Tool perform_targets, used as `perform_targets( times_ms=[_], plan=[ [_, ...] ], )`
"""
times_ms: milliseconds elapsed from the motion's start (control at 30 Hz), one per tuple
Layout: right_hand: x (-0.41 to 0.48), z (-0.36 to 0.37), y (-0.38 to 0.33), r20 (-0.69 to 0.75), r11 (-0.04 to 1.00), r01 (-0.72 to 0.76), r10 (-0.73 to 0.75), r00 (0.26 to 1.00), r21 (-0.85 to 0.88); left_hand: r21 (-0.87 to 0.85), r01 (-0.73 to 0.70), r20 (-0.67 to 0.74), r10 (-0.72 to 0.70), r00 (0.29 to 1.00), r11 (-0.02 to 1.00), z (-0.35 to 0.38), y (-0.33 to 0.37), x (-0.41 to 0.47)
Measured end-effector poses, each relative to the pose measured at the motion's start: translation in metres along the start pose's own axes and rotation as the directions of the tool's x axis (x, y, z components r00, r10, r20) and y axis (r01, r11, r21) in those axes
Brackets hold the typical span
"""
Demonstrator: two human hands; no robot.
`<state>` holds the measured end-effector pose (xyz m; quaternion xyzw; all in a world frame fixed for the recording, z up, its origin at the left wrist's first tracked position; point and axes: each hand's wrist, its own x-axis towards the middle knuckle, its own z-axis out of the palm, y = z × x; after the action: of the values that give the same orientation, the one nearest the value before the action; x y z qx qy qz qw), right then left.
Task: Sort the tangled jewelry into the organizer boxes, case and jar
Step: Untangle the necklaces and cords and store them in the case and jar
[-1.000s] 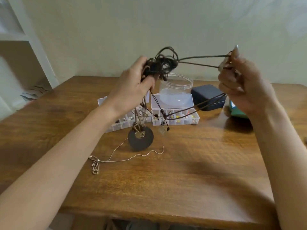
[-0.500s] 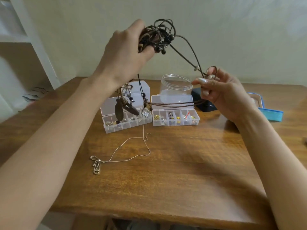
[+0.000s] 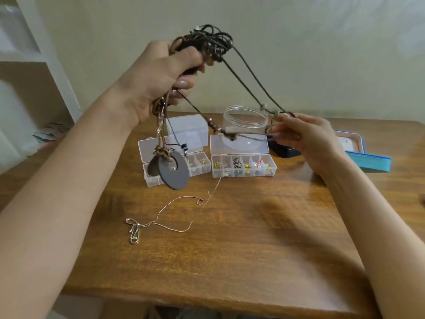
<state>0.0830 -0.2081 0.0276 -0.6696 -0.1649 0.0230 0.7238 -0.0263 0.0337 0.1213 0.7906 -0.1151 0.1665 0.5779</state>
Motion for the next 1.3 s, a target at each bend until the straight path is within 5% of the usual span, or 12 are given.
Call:
perform_targets(
  times_ms=[133,200,300,400,500,600,700,767,867,933,1033,1300],
  plan=[
    [-0.004,0.007,-0.004,0.188,0.928,-0.19,0.135,0.973,0.319,-0.291,0.115,0.156,-0.071,0.985,0.95,-0.003,-0.005,-0.001],
    [-0.007,0.012,-0.008,0.267,0.85,-0.242,0.125,0.955,0.467,-0.134,0.086,0.024,-0.084,0.996,0.987,0.001,-0.013,-0.001],
    [-0.013,0.021,-0.009,0.336,0.954,-0.174,0.085,0.938,0.246,0.044,0.065,-0.107,-0.06,0.992,0.997,0.01,-0.021,-0.001],
    [-0.019,0.029,-0.006,0.452,0.991,-0.08,0.022,0.892,0.109,-0.187,0.094,0.025,-0.091,0.996,0.978,0.014,-0.021,-0.001],
    [-0.024,0.039,0.002,0.398,0.997,0.017,0.012,0.917,-0.069,-0.402,0.155,0.169,-0.093,0.981,0.903,0.017,-0.02,0.0],
    [-0.023,0.043,0.012,0.285,0.888,0.186,-0.065,0.956,-0.42,-0.367,0.146,0.168,-0.089,0.982,0.919,0.021,-0.024,0.0],
    [-0.019,0.038,0.012,0.26,0.869,0.147,-0.022,0.965,-0.473,-0.272,0.098,0.111,-0.07,0.991,0.957,0.024,-0.026,-0.002],
    [-0.022,0.041,0.009,0.264,0.757,0.327,-0.209,0.942,-0.566,-0.176,0.067,0.058,-0.057,0.997,0.982,0.026,-0.025,-0.003],
    [-0.038,0.057,0.003,0.328,0.717,0.55,-0.443,0.834,-0.428,-0.115,0.035,0.027,-0.032,0.999,0.993,0.029,-0.023,-0.002],
    [-0.047,0.068,0.003,0.449,0.84,0.444,-0.282,0.848,-0.311,-0.116,0.023,0.022,-0.021,1.0,0.993,0.031,-0.022,-0.002],
    [-0.049,0.079,0.02,0.583,0.839,0.41,-0.143,0.8,-0.356,-0.115,0.011,0.015,-0.009,1.0,0.993,0.034,-0.022,-0.002],
    [-0.046,0.08,0.033,0.622,0.93,0.242,-0.02,0.783,-0.275,-0.176,0.006,0.003,-0.006,1.0,0.984,0.032,-0.025,-0.001]
  ],
)
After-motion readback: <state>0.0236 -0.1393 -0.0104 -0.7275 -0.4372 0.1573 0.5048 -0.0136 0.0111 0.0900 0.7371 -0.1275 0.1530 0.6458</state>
